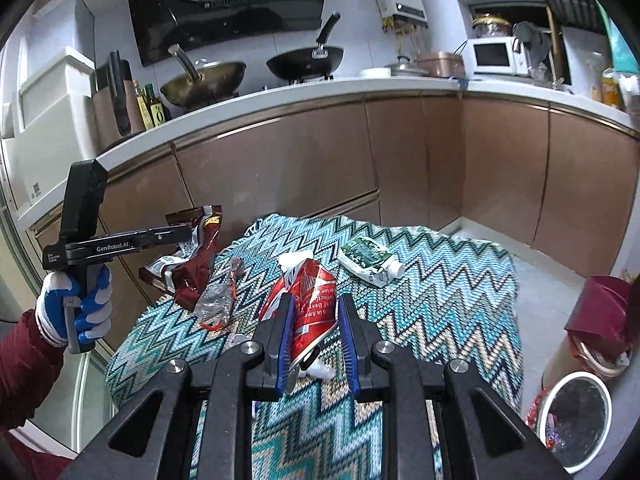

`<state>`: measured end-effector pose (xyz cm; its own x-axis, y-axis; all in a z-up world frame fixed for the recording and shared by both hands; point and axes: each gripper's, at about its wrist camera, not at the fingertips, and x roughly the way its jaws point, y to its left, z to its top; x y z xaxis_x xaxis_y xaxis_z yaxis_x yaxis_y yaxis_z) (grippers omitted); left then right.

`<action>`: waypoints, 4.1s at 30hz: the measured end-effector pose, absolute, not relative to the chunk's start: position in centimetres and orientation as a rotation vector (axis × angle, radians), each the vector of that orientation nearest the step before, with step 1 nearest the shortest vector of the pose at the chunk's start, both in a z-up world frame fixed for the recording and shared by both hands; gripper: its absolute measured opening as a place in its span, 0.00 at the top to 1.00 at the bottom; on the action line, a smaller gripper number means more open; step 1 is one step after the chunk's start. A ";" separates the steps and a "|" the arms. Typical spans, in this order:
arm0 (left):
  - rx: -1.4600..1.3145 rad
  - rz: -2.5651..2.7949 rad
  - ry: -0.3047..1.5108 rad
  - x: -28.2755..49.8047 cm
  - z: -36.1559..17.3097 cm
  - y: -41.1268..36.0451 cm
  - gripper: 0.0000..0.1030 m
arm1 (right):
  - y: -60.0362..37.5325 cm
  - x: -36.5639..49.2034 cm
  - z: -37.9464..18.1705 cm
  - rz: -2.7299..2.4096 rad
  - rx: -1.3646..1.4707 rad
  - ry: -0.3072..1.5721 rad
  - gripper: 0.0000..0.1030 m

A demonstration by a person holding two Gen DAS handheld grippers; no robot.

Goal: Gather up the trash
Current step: 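Carry the brown bag and red wrapper over the white bin and open both grippers, then move both tools back from the bin toward the blanket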

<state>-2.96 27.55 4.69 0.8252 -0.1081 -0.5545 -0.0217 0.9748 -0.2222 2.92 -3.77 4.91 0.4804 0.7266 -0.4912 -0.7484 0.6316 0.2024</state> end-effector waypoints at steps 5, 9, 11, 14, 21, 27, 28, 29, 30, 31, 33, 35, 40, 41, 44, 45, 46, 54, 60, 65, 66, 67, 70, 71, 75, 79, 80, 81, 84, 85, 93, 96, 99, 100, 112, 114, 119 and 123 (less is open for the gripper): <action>-0.211 -0.078 0.572 -4.6 6.3 25.0 0.90 | -7.4 0.7 5.7 0.862 -0.002 0.543 0.80; -0.188 -0.120 0.574 -4.2 6.7 22.2 0.90 | -10.4 0.2 5.6 0.814 0.032 0.530 0.80; -0.176 -0.150 0.586 -3.1 6.7 20.3 0.90 | -12.2 0.4 5.4 0.778 0.053 0.528 0.80; -0.161 -0.193 0.610 -1.2 6.4 17.5 0.90 | -15.0 1.0 4.9 0.713 0.075 0.528 0.80; -0.095 -0.324 0.694 6.6 4.6 7.3 0.90 | -22.9 4.7 2.6 0.494 0.125 0.556 0.80; -0.035 -0.440 0.781 14.9 1.6 -3.4 0.90 | -29.5 8.6 -0.4 0.290 0.136 0.588 0.80; -0.026 -0.457 0.794 16.1 1.0 -5.0 0.90 | -30.4 9.2 -0.9 0.260 0.140 0.594 0.80; -0.016 -0.476 0.810 17.7 0.2 -7.2 0.90 | -31.5 10.2 -1.6 0.222 0.141 0.603 0.80; -0.007 -0.488 0.820 18.6 -0.5 -8.5 0.90 | -32.2 10.4 -2.1 0.204 0.142 0.608 0.80; 0.004 -0.497 0.828 19.5 -1.2 -10.0 0.90 | -32.9 11.1 -2.7 0.179 0.141 0.614 0.80; 0.028 -0.512 0.848 21.6 -2.7 -13.0 0.90 | -34.2 12.5 -3.8 0.131 0.136 0.626 0.80; 0.044 -0.523 0.873 23.8 -4.4 -15.9 0.90 | -35.4 14.2 -5.1 0.088 0.131 0.644 0.80; 0.075 -0.508 0.938 28.2 -8.5 -21.0 0.90 | -37.5 17.2 -8.1 0.019 0.130 0.691 0.80; 0.079 -0.504 0.950 29.0 -9.4 -21.8 0.90 | -38.0 18.0 -8.9 0.009 0.134 0.704 0.80; 0.078 -0.488 0.984 31.2 -11.7 -23.4 0.89 | -38.9 19.6 -10.4 -0.011 0.139 0.731 0.80; 0.073 -0.483 0.995 31.9 -12.4 -23.7 0.88 | -39.1 20.2 -11.0 -0.019 0.140 0.741 0.80; 0.067 -0.478 1.001 32.3 -13.0 -23.9 0.88 | -39.2 20.6 -11.3 -0.022 0.141 0.746 0.80; 0.026 -0.440 1.081 35.8 -17.2 -26.1 0.85 | -40.2 23.7 -14.6 -0.057 0.149 0.809 0.79; -0.070 -0.446 1.135 36.8 -19.0 -25.8 0.57 | -41.0 23.8 -16.0 -0.081 0.167 0.834 0.65; -0.107 -0.453 1.122 35.9 -18.0 -25.2 0.57 | -41.1 23.0 -15.7 -0.077 0.177 0.836 0.61; -0.109 -0.447 1.111 35.5 -17.4 -25.0 0.57 | -41.0 22.8 -15.5 -0.076 0.182 0.835 0.61; -0.110 -0.444 1.100 35.2 -16.9 -24.9 0.57 | -41.0 22.8 -15.4 -0.075 0.189 0.833 0.59; -0.118 -0.439 1.056 33.9 -14.8 -24.2 0.57 | -40.6 21.9 -14.5 -0.078 0.205 0.811 0.51; -0.120 -0.435 1.033 33.2 -13.8 -23.8 0.57 | -40.4 21.4 -14.0 -0.076 0.209 0.800 0.50; -0.128 -0.426 0.952 30.8 -10.4 -22.4 0.57 | -38.8 19.6 -11.5 -0.069 0.191 0.758 0.46; -0.143 -0.426 0.859 27.6 -6.9 -20.6 0.57 | -37.1 17.3 -8.5 -0.060 0.173 0.710 0.43; -0.141 -0.427 0.843 26.7 -6.1 -20.2 0.57 | -36.5 16.5 -7.6 -0.053 0.168 0.694 0.42; -0.139 -0.431 0.829 25.8 -5.2 -19.7 0.57 | -36.0 15.9 -6.9 -0.048 0.162 0.681 0.42; -0.121 -0.442 0.813 23.2 -3.2 -18.3 0.57 | -34.5 13.6 -4.4 -0.022 0.154 0.638 0.41; -0.118 -0.445 0.801 22.3 -2.6 -17.7 0.57 | -33.7 12.6 -3.4 -0.008 0.149 0.621 0.41; -0.081 -0.411 0.664 14.1 2.6 -11.2 0.47 | -29.3 7.1 2.2 0.072 0.102 0.511 0.38; -0.081 -0.394 0.628 11.3 4.2 -8.2 0.47 | -27.9 5.3 4.0 0.099 0.094 0.473 0.37; -0.087 -0.373 0.591 8.7 5.6 -5.0 0.47 | -26.6 3.5 5.8 0.130 0.086 0.435 0.36; -0.087 -0.365 0.579 7.9 5.9 -4.2 0.47 | -26.2 3.0 6.3 0.140 0.083 0.424 0.35; -0.091 -0.226 0.465 -2.8 7.9 6.6 0.46 | -20.5 -3.6 11.3 0.298 0.035 0.317 0.30; -0.095 -0.197 0.453 -4.2 7.9 8.2 0.46 | -19.5 -4.4 11.8 0.321 0.025 0.309 0.30; -0.110 -0.122 0.446 -7.3 7.0 12.9 0.46 | -17.0 -5.6 12.2 0.411 0.002 0.307 0.29; -0.108 -0.098 0.468 -9.0 5.0 15.7 0.46 | -15.7 -5.0 11.5 0.462 0.006 0.328 0.29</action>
<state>-8.96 15.65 4.97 0.8882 -0.1185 -0.4440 0.0689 0.9896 -0.1263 -5.03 -15.68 11.52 0.8439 0.4384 -0.3091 -0.4364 0.8962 0.0796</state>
